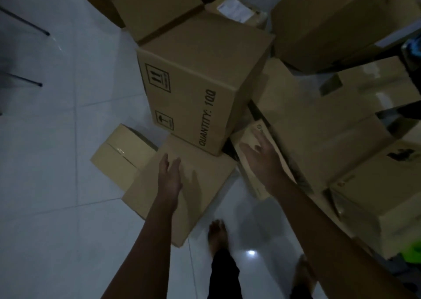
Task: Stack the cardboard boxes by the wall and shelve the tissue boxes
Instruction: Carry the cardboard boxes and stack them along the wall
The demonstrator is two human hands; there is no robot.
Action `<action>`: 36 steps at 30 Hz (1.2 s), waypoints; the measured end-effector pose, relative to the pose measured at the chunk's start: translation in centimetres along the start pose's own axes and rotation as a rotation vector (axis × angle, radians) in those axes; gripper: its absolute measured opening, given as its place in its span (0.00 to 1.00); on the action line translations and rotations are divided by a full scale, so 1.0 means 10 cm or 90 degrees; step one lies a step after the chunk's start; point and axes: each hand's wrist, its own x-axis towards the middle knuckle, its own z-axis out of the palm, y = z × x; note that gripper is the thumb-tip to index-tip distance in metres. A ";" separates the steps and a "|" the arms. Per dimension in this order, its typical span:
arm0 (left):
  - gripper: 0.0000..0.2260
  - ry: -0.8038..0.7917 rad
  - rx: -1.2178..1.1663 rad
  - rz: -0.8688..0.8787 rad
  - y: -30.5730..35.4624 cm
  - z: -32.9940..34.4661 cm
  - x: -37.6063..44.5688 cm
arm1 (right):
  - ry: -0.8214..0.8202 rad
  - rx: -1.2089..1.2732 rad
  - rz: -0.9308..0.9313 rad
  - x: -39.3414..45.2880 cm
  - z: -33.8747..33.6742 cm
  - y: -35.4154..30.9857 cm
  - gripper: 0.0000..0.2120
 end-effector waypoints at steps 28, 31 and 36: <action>0.18 -0.215 0.124 0.350 1.67 0.63 0.13 | 0.228 -0.120 0.021 0.47 -0.22 -1.11 0.42; 0.11 -0.245 0.175 0.445 1.50 0.78 -0.15 | 0.187 -0.072 0.045 0.54 -0.21 -1.36 0.47; 0.14 -0.200 0.313 0.509 1.28 0.80 -0.17 | 0.183 -0.076 0.044 0.43 -0.37 -1.16 0.41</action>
